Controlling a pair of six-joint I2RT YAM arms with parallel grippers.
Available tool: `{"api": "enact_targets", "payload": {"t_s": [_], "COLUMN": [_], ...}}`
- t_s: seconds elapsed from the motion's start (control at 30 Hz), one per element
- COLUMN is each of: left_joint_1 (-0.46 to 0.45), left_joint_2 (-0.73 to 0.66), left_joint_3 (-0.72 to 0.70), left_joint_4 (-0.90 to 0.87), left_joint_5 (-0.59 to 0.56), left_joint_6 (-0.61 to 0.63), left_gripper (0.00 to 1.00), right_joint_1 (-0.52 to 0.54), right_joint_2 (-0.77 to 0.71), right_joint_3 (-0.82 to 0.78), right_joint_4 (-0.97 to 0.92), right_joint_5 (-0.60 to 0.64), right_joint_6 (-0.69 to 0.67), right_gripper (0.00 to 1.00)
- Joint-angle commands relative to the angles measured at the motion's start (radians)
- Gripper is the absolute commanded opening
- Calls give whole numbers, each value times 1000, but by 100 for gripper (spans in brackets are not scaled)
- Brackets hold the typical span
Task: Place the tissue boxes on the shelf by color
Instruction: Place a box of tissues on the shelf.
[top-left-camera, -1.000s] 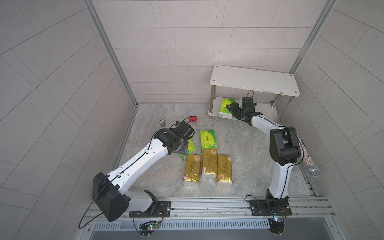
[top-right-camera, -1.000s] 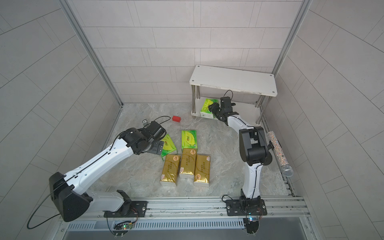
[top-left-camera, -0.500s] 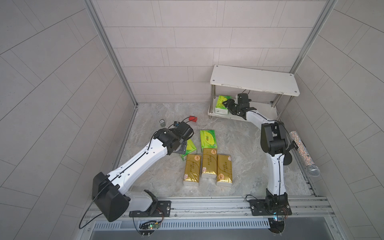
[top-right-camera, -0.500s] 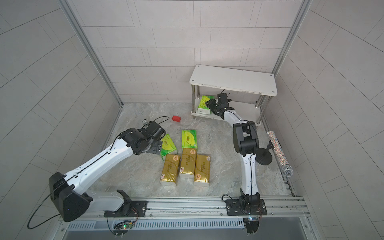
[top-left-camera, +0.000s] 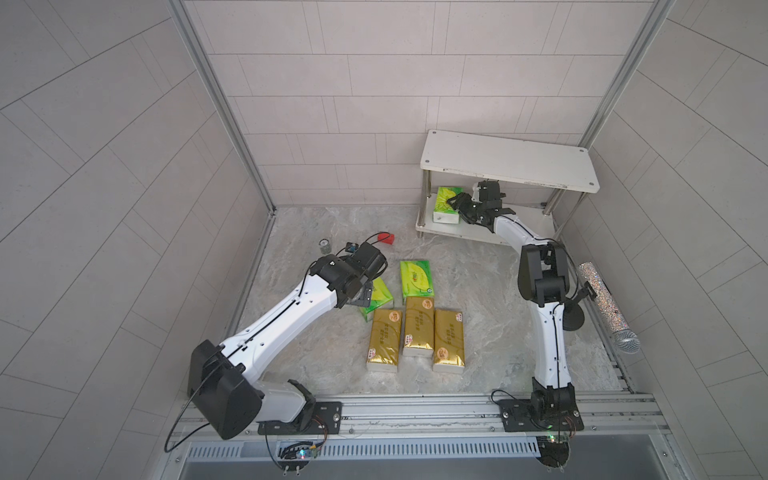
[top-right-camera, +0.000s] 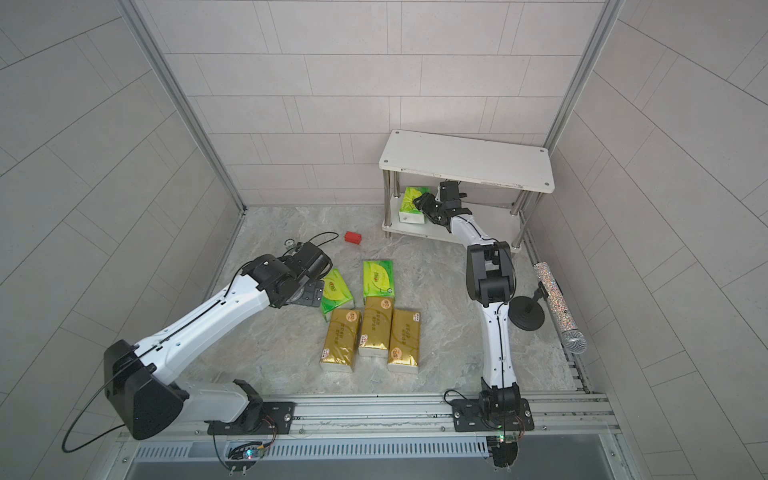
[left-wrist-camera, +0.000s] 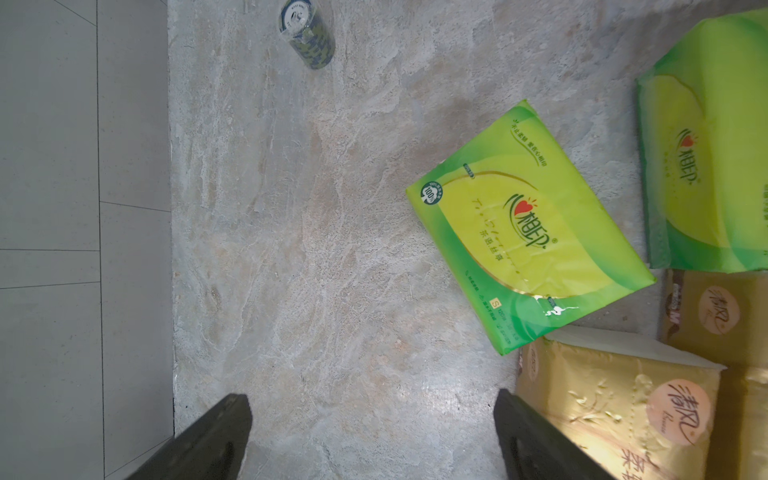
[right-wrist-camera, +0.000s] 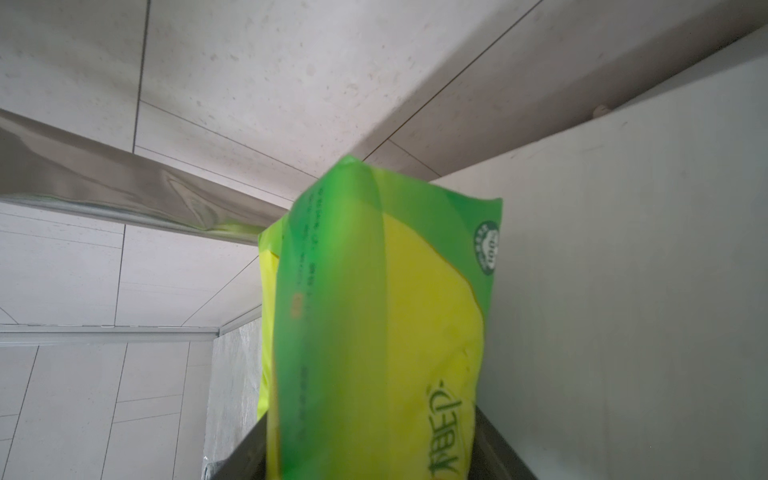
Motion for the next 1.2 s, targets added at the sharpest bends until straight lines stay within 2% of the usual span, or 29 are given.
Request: {"api": "enact_targets", "payload": {"t_s": [0.0,0.43,0.63,0.73,1.17], "left_joint_1": [6,7,12,13,27], "left_joint_2": [12,20,6,0,-28], "left_joint_3": [7,10,6,1,-10], "left_joint_4": [-17,-10,-13,-17,-12], "left_joint_5": [-15,-12,-16,-15,-13], "left_joint_6": [-12,0,1,2,8], "left_gripper": [100,100,100,100,100], "right_joint_1": [1,18,22,21,9], "right_joint_2": [23,22,4,-3,-63], "right_joint_3": [18,-22,-77,-71,-107], "right_joint_4": [-39,13,98,91,101], "right_joint_5": [-34,-28,-7,2,-1], "right_joint_6": [-36,22,101,99,66], "right_gripper": [62,68,68,75,87]}}
